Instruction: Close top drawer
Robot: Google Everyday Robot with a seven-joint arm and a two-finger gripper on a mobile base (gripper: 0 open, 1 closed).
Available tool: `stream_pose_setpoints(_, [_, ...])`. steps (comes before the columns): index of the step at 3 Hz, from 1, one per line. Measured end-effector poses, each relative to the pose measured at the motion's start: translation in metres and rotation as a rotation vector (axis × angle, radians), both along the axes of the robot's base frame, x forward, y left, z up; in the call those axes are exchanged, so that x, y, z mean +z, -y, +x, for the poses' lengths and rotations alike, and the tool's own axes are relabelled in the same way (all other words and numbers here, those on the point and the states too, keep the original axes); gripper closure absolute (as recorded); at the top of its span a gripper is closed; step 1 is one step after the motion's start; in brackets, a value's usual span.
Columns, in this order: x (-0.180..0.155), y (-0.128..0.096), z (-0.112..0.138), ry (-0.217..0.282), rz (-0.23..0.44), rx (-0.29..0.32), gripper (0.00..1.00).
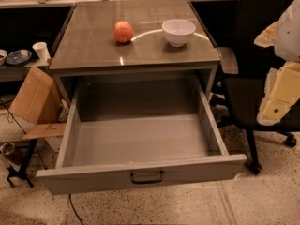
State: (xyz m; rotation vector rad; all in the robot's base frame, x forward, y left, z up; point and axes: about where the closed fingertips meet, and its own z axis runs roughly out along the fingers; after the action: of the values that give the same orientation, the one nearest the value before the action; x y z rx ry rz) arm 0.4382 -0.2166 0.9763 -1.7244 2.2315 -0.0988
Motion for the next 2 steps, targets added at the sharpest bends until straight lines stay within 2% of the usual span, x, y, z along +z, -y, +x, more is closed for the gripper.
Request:
stream_pose_setpoints(1, [0.001,0.000,0.000,0.008,0.005,0.000,0.00])
stream_pose_setpoints(2, [-0.017,-0.004,-0.013,0.009,0.057,-0.007,0.00])
